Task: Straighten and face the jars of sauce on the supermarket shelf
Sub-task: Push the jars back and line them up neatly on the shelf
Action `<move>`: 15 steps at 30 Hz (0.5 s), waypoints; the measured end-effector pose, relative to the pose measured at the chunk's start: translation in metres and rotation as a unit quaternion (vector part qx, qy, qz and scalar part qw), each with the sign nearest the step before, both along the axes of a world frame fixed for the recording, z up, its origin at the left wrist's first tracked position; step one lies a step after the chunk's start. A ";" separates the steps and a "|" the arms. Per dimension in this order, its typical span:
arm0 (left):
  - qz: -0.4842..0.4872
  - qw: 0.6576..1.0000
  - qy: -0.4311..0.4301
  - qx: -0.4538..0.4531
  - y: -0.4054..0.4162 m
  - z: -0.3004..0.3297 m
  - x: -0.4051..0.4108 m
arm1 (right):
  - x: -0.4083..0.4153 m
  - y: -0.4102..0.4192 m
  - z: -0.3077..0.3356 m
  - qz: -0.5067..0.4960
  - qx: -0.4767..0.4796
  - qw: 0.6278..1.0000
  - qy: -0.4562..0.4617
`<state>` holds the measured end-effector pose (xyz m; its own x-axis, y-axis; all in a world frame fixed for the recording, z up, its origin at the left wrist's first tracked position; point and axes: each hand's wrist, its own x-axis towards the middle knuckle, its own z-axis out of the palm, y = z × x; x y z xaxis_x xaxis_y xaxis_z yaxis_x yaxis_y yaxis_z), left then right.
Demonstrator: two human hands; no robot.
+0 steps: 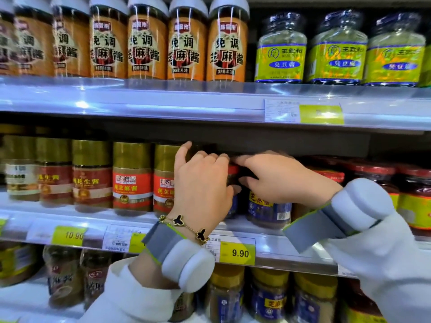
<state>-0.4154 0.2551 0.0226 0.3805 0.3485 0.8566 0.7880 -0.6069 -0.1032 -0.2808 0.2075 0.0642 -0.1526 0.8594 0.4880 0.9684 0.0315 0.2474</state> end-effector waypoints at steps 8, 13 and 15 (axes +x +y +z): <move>-0.015 1.000 -0.005 -0.026 0.002 0.006 0.002 | 0.007 0.003 0.002 0.046 0.025 0.995 0.083; -0.030 0.999 0.001 -0.045 0.003 0.009 0.002 | 0.010 0.004 0.002 0.043 0.047 0.994 0.092; -0.039 0.998 0.002 -0.054 0.003 0.011 0.003 | 0.010 0.003 0.001 0.050 0.035 0.993 0.100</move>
<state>-0.4127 0.2578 0.0334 0.4128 0.4078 0.8144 0.7378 -0.6740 -0.0365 -0.2712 0.2108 0.0654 -0.1301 0.8077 0.5750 0.9912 0.1197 0.0562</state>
